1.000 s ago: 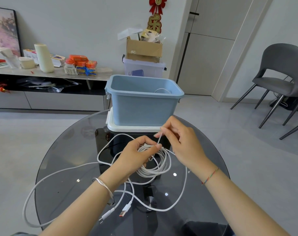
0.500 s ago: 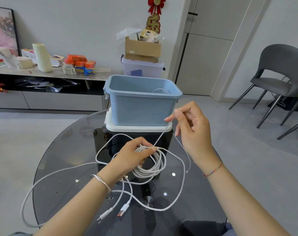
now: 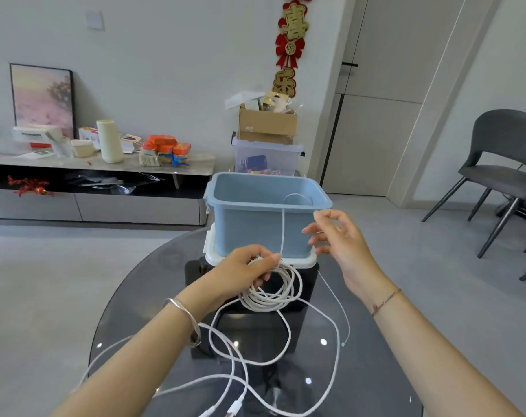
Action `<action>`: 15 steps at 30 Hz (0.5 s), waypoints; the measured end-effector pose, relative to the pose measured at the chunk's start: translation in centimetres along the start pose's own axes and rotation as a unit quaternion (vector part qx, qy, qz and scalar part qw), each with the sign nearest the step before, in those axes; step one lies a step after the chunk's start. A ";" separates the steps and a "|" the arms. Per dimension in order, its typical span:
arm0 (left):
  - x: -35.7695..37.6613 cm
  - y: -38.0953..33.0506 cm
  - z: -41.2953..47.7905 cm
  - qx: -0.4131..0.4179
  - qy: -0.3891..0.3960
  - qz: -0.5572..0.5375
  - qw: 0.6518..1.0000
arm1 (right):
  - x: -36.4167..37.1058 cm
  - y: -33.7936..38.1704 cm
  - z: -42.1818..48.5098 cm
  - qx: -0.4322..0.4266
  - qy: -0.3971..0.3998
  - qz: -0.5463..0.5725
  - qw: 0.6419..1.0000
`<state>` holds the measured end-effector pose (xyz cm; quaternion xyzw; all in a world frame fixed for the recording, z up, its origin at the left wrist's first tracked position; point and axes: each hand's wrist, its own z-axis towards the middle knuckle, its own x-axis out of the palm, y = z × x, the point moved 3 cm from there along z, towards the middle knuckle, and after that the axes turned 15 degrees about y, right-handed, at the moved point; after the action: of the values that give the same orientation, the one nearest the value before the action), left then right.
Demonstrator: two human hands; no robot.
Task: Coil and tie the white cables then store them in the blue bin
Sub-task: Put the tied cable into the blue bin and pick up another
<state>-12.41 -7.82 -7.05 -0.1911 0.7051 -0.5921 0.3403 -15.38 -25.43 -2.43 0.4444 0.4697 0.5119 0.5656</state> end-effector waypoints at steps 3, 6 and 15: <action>-2.8 -2.9 1.8 -0.003 -0.012 -0.077 0.997 | 0.5 2.0 2.5 0.071 0.120 -0.071 0.988; -5.5 -5.8 4.0 -0.007 -0.013 -0.076 0.997 | 0.8 3.6 5.0 0.116 0.195 -0.143 0.963; -12.3 -8.8 11.3 -0.051 -0.083 -0.070 0.993 | -1.0 6.2 16.0 0.073 0.143 -0.232 0.959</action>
<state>2.95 -9.47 3.77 -0.3052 0.6891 -0.5595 0.3450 -0.68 -26.31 6.33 0.2856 0.6719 0.3888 0.5619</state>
